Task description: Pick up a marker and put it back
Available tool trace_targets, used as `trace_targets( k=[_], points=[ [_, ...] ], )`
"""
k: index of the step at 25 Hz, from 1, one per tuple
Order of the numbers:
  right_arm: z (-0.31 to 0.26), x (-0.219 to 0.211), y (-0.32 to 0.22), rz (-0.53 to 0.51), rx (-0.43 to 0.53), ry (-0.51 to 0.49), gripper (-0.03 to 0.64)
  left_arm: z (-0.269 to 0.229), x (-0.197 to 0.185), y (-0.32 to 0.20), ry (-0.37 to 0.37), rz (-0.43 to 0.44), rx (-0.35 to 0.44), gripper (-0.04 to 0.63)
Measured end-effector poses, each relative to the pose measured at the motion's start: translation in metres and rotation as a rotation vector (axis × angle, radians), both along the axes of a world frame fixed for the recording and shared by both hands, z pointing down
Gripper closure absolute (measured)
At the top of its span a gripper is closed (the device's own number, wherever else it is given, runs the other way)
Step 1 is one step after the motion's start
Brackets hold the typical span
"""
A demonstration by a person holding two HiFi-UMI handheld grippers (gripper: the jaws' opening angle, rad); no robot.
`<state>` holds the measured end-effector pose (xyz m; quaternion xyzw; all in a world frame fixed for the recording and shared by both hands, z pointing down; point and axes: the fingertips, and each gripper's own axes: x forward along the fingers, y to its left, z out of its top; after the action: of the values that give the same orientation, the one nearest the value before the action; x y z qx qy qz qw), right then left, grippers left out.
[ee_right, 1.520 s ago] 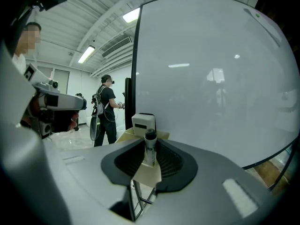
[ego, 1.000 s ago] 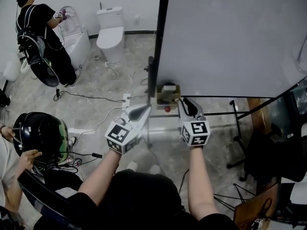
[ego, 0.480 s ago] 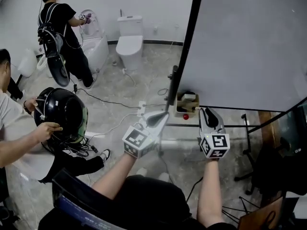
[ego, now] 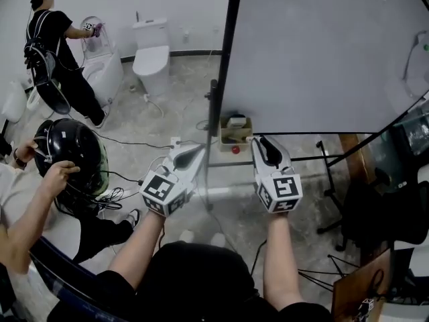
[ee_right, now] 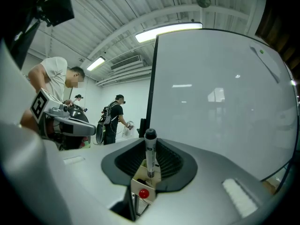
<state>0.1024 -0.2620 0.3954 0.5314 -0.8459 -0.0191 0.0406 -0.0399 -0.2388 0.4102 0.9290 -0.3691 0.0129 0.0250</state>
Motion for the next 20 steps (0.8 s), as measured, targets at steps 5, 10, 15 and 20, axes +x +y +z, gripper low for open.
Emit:
trace_targets(
  k=[5, 10, 15, 20],
  points=[
    [-0.009, -0.002, 0.011, 0.012, 0.011, 0.017, 0.534, -0.005, 0.002, 0.005, 0.004, 0.023, -0.002, 0.589],
    [-0.025, -0.009, 0.025, 0.009, 0.035, 0.009, 0.535, -0.015, 0.001, 0.009, 0.002, 0.044, 0.016, 0.589],
    [-0.038, -0.009, 0.039, 0.028, 0.052, 0.009, 0.534, -0.031, 0.001, 0.009, 0.02, 0.042, 0.022, 0.589],
    [-0.052, -0.009, 0.05, 0.041, 0.083, 0.019, 0.534, -0.033, -0.003, 0.005, 0.02, 0.052, 0.038, 0.589]
  ],
)
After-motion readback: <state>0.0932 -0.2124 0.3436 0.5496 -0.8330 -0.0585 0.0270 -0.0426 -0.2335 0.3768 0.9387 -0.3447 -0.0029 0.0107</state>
